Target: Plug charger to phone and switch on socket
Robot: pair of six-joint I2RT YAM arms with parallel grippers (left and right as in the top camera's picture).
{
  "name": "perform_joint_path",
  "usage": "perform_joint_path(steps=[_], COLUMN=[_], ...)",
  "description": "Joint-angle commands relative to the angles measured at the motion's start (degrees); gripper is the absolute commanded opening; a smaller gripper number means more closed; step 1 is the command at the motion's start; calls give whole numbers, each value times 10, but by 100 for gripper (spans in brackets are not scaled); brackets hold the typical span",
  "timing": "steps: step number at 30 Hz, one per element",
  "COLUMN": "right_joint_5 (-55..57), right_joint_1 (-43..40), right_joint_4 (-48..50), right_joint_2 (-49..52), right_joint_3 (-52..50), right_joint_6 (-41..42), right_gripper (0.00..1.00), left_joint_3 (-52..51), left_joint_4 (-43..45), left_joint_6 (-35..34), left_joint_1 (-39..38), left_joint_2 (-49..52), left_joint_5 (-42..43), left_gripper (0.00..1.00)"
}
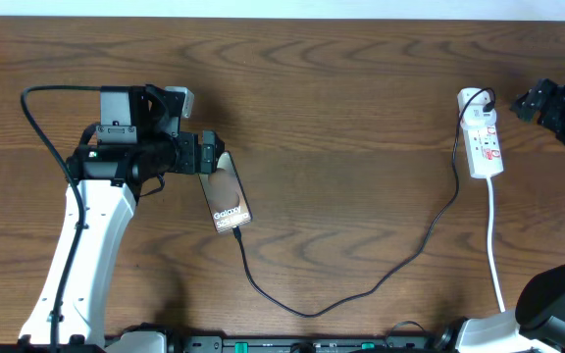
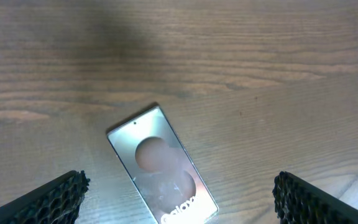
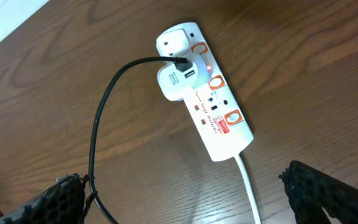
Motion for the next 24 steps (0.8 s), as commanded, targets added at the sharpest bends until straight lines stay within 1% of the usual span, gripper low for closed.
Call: perform_joint_path(steps=[1, 4, 7, 17, 22, 24], right_joint_5=[-3, -3, -3, -3, -3, -3], right_joint_1=[2, 2, 2, 2, 2, 2], right_joint_4=[-1, -1, -1, -1, -1, -1], right_joint_2=[0, 0, 0, 0, 0, 0], right_joint_3=[5, 5, 5, 5, 5, 5], right_joint_6=[7, 7, 7, 7, 7, 7], right_gripper=[99, 99, 99, 99, 99, 99], left_joint_3=[0, -23, -81, -399, -515, -548], left_joint_4=[-33, -47, -9, 301, 453, 499], left_joint_6=[9, 9, 10, 7, -6, -8], left_joint_1=[0, 0, 0, 0, 0, 0], left_joint_2=[-7, -28, -75, -339, -474, -522], left_joint_5=[-5, -25, -38, -33, -31, -31], left_gripper=[97, 97, 97, 97, 97, 97])
